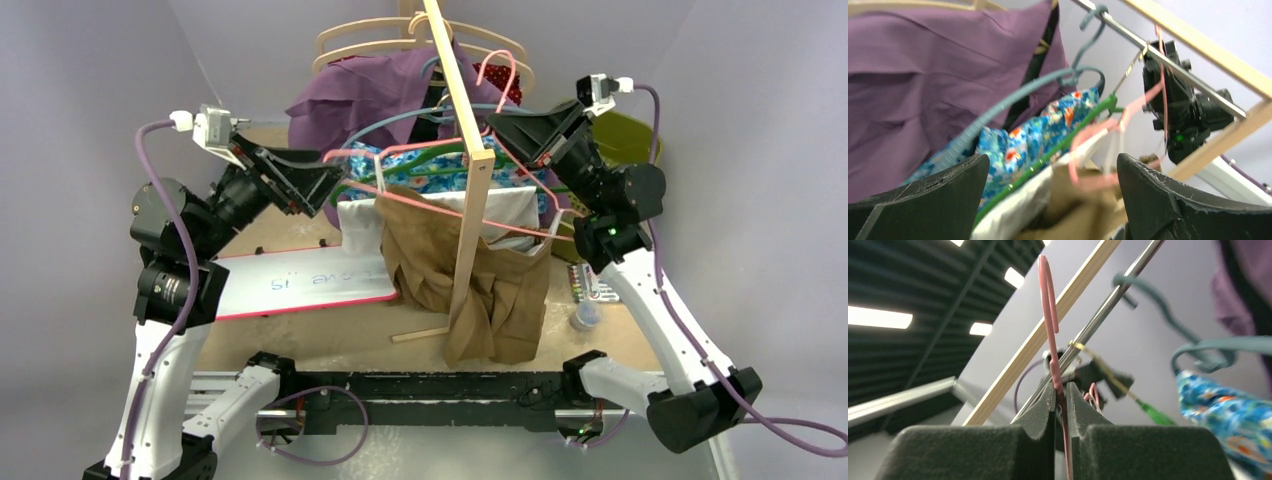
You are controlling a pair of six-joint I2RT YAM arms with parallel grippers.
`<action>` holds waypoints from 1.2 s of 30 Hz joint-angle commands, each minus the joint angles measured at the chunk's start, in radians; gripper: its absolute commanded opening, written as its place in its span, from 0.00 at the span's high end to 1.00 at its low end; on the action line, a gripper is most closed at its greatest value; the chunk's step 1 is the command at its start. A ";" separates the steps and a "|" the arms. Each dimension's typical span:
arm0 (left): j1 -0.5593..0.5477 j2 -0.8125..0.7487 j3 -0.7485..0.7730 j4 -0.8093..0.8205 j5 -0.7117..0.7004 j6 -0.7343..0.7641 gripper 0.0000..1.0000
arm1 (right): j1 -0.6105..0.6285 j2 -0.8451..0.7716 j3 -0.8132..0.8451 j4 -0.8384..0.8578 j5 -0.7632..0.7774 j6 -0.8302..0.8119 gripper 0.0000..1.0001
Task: Remove the skirt from the hanger
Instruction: Pick up the hanger from the clothesline, then remove the skirt from the hanger.
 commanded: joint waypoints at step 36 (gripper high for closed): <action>-0.203 0.141 -0.016 0.190 0.088 -0.182 0.05 | -0.042 -0.042 0.225 -0.700 -0.669 -1.326 1.00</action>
